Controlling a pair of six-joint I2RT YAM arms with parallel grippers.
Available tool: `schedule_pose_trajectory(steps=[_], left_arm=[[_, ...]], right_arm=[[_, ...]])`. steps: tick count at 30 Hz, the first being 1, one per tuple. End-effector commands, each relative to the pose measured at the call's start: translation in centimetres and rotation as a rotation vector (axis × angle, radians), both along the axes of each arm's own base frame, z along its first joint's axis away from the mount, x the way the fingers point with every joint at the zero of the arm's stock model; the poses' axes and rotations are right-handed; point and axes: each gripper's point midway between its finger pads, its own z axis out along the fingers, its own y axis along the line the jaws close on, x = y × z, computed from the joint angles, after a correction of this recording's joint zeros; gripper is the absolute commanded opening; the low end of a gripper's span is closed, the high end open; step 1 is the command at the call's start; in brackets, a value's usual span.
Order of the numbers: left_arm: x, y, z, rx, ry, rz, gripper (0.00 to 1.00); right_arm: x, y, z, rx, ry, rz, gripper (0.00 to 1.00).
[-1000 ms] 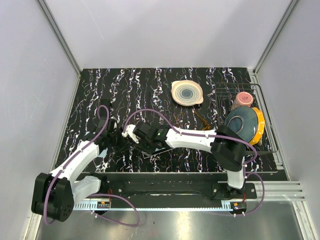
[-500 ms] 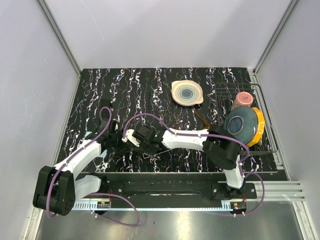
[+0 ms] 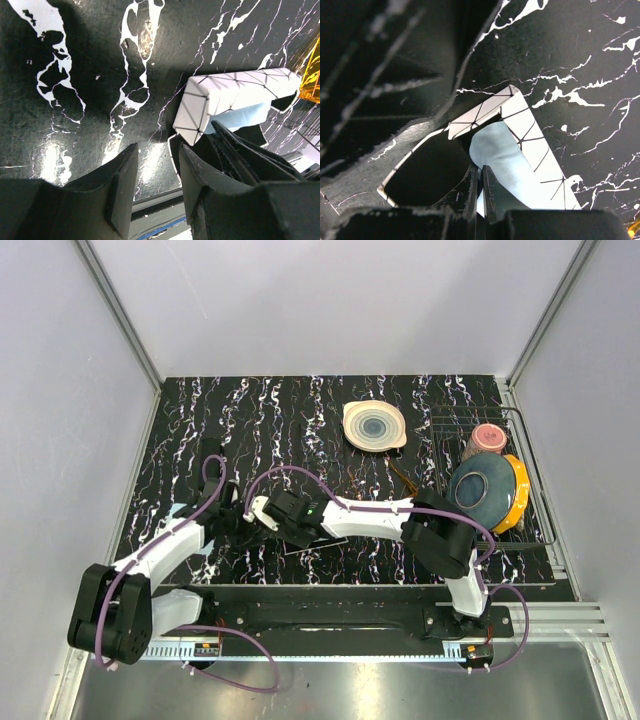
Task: Organize the sunglasses
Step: Smooth out the folded cleaning cloth near the sunglasses case.
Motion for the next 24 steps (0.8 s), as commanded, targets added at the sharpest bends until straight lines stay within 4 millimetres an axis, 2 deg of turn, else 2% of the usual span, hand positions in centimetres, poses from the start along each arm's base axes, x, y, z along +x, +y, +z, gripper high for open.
schedule_pose_trajectory(steps=[1, 7, 24], left_arm=[[0.4, -0.5, -0.2, -0.033, -0.01, -0.001, 0.42], [0.6, -0.5, -0.7, -0.031, 0.006, 0.019, 0.42], [0.9, -0.2, -1.8, 0.01, 0.058, 0.067, 0.37]], right_arm=[[1.2, 1.0, 1.0, 0.043, -0.034, -0.048, 0.07], [1.3, 0.9, 1.8, 0.065, -0.041, -0.064, 0.01], [1.5, 0.5, 3.9, 0.134, -0.064, -0.101, 0.0]])
